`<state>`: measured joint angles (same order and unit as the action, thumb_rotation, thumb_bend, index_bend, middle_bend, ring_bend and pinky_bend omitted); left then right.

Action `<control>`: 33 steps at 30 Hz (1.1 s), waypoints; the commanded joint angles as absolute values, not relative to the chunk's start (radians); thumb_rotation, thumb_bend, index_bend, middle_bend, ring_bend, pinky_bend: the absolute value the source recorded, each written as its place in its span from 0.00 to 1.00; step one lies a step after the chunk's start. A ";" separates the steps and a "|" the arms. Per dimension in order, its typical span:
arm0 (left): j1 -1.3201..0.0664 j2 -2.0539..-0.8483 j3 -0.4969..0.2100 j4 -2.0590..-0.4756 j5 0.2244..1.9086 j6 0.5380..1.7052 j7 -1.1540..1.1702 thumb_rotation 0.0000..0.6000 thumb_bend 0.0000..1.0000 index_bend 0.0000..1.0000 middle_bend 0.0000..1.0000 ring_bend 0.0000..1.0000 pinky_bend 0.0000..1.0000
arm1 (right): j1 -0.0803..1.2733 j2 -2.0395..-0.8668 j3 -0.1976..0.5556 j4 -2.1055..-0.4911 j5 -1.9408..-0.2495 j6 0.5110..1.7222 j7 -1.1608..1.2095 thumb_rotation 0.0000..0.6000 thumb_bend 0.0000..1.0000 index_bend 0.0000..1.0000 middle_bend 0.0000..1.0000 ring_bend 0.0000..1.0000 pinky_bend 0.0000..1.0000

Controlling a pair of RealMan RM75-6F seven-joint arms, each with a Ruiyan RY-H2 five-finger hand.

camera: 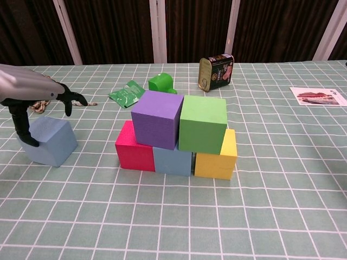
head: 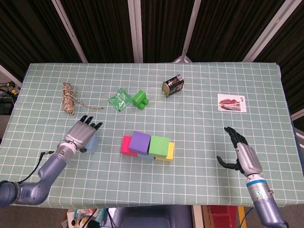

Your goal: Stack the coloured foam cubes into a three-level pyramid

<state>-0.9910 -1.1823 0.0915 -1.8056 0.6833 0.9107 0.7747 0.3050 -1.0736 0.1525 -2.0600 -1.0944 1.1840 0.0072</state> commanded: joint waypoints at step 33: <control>-0.894 -1.156 0.100 -1.634 1.092 0.765 0.489 1.00 0.34 0.01 0.37 0.00 0.00 | 0.307 -1.094 0.142 -2.049 -1.094 1.188 -0.022 1.00 0.35 0.00 0.00 0.00 0.00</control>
<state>-0.8957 -1.1541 0.1009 -1.6353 1.0898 0.7628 0.4912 0.3070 -1.0936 0.1422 -2.0489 -1.0940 1.1881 -0.0221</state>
